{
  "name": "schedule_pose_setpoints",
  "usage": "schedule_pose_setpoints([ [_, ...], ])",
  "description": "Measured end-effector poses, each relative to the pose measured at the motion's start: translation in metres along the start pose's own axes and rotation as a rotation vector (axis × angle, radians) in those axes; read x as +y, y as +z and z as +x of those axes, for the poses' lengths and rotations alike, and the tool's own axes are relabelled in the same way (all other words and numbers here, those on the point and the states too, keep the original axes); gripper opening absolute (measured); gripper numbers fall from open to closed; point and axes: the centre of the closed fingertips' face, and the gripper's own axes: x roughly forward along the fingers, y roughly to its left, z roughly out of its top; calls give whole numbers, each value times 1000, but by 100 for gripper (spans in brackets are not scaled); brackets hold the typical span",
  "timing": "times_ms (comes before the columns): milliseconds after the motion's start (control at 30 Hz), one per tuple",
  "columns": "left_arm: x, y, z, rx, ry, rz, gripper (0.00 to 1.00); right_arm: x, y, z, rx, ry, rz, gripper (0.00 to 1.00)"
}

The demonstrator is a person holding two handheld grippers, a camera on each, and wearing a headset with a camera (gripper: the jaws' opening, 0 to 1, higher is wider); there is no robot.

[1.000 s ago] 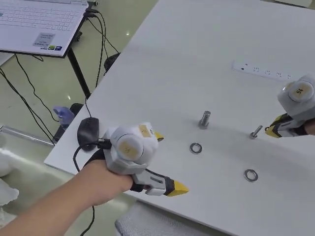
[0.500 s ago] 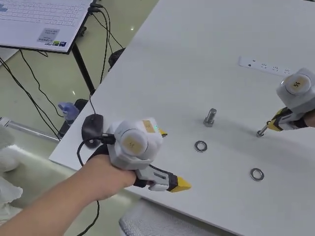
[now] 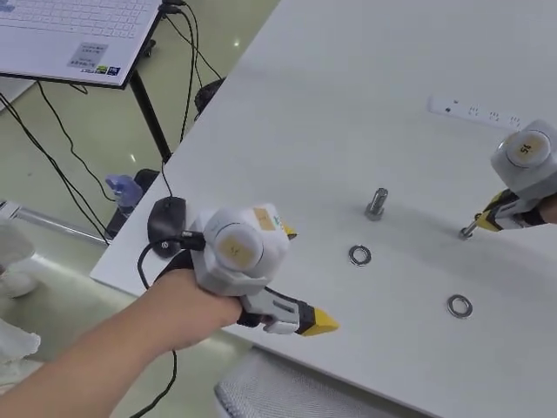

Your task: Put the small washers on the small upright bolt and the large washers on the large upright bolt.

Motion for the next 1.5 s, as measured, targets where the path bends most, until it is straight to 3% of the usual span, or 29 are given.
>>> schedule_pose_setpoints([
  [700,2,1,6,1,1,24,82,1,-6,20,14,6,-17,13],
  [1500,6,-12,11,44,-2,17,80,2,-10,45,29,26,-23,13],
])
